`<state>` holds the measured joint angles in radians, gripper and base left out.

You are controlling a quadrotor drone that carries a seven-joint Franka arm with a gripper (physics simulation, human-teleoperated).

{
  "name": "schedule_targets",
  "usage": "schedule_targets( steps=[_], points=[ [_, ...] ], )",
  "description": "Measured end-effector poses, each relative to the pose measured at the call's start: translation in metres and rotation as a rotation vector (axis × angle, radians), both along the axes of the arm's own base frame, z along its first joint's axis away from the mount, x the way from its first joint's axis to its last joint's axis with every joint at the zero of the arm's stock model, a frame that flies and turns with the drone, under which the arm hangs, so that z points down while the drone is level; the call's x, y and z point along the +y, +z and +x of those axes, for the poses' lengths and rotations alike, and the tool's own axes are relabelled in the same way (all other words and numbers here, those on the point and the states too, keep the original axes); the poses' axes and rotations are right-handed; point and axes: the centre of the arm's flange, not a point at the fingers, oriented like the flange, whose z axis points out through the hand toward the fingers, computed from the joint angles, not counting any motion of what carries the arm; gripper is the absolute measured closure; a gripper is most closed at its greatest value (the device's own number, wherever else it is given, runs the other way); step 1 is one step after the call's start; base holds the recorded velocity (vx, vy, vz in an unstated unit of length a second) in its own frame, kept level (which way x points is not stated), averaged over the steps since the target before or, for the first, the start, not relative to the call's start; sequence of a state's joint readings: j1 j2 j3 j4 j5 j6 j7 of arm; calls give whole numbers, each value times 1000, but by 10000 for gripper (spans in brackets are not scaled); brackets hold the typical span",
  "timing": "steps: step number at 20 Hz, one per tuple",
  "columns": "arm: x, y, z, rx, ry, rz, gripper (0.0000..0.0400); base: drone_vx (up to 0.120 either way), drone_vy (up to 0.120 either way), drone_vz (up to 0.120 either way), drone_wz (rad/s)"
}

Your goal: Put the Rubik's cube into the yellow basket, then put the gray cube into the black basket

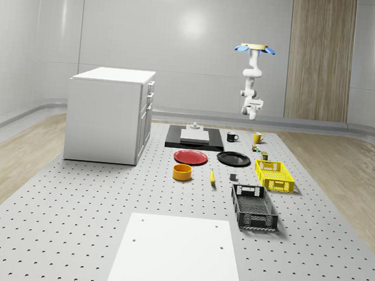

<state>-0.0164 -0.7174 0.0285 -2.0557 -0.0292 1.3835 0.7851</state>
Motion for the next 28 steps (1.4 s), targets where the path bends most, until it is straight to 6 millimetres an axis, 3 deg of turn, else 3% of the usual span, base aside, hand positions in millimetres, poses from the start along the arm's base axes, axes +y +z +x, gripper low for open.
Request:
schedule_targets(
  steps=[8,14,18,22,25,28],
  points=[
    [13,-2,-1,-6,-4,-135,0,35,100,0,0],
    [42,-12,-1,-10,-12,-447,0,120,0,0,0],
    [75,-40,0,-10,-24,-878,0,120,0,0,0],
    [94,-100,2,-9,-43,-1517,0,120,0,-120,0],
    [81,-148,4,-5,-59,-2023,0,120,0,-120,0],
    [56,-178,5,-2,-71,-2425,0,120,0,-120,0]
  ],
)
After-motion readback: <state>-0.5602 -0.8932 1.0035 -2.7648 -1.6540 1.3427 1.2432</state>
